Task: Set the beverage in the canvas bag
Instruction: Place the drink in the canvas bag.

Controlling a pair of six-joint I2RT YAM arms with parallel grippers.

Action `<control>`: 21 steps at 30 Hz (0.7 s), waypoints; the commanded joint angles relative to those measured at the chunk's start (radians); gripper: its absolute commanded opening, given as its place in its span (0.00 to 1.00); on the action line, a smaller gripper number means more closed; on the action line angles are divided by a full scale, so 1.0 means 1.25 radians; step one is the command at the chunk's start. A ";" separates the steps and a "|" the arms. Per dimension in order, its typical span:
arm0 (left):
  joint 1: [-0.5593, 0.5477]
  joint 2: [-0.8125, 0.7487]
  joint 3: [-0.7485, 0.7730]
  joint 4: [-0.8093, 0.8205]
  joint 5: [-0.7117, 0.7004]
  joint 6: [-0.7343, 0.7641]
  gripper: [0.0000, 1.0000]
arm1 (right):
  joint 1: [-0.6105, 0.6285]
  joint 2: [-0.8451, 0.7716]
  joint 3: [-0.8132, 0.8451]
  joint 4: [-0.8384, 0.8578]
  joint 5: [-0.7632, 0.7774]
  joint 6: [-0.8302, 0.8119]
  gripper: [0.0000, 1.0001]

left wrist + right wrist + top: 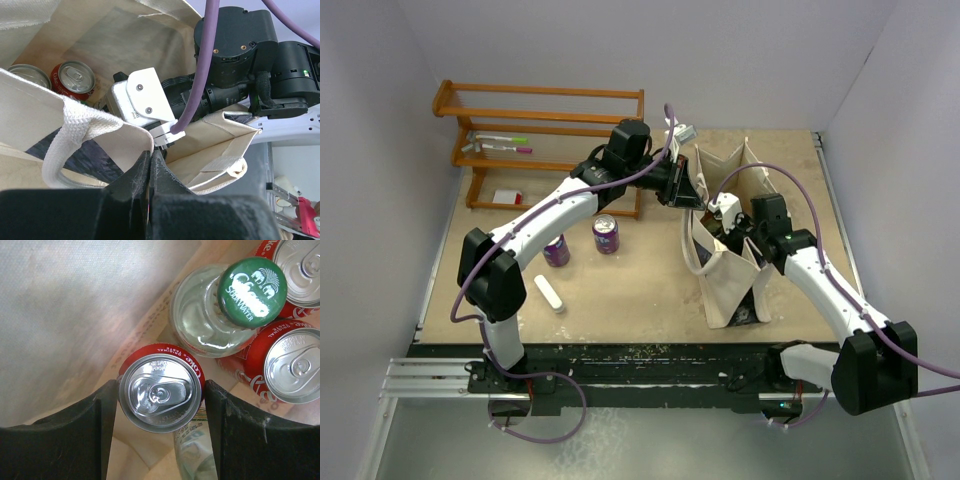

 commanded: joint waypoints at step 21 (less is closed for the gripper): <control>0.019 -0.044 0.005 0.037 -0.004 -0.001 0.00 | -0.006 -0.016 0.077 -0.035 0.054 -0.035 0.79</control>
